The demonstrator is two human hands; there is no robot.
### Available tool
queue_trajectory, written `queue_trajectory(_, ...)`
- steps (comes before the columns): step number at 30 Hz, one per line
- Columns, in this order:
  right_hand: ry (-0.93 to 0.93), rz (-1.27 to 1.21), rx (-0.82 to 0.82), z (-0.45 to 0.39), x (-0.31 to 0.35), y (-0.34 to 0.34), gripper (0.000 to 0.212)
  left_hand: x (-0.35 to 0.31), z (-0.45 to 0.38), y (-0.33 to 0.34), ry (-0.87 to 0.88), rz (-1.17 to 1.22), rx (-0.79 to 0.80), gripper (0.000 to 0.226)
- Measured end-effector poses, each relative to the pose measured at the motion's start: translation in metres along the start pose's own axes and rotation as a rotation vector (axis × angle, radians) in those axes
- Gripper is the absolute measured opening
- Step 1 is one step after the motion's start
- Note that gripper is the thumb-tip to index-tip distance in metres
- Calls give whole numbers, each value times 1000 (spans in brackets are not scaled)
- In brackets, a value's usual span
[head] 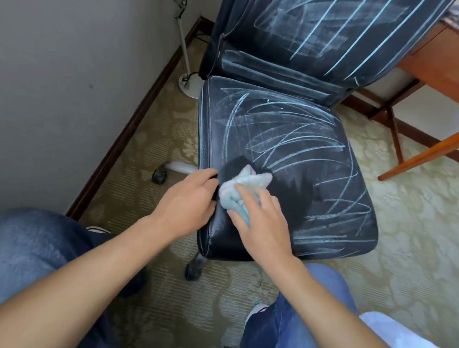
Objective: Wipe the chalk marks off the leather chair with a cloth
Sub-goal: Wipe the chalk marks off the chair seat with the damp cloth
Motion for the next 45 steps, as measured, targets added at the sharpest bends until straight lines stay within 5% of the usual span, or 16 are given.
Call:
queue_trajectory(5,-87,106,-145,-3,-3,-19,35,-10,3,8,40,-135,1,46)
queue_trajectory(9,-150,13,-27,-13,7,0,35,-8,7,7,18,-134,-25,57)
queue_trajectory(19,-140,111,-140,-50,14,-8,28,1,4,10,-29,-103,52,97)
queue_trajectory(28,-66,260,-70,-156,11,-21,10,9,2,7,-23,-172,-42,94)
queue_trajectory(37,-265,295,-3,-57,17,-19,23,-7,7,6,-27,-215,-33,78)
queue_trajectory(45,-109,368,-13,-168,26,-21,12,-1,4,8,-39,-238,-35,83)
Point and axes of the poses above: each hand's wrist, its own z-axis away from the middle knuckle, its own y-axis out of the palm, x = y × z, the point moved 7 cm from there along -z, towards the middle knuckle, and after that the axes turned 9 degrees about x, right-handed, at the moved point
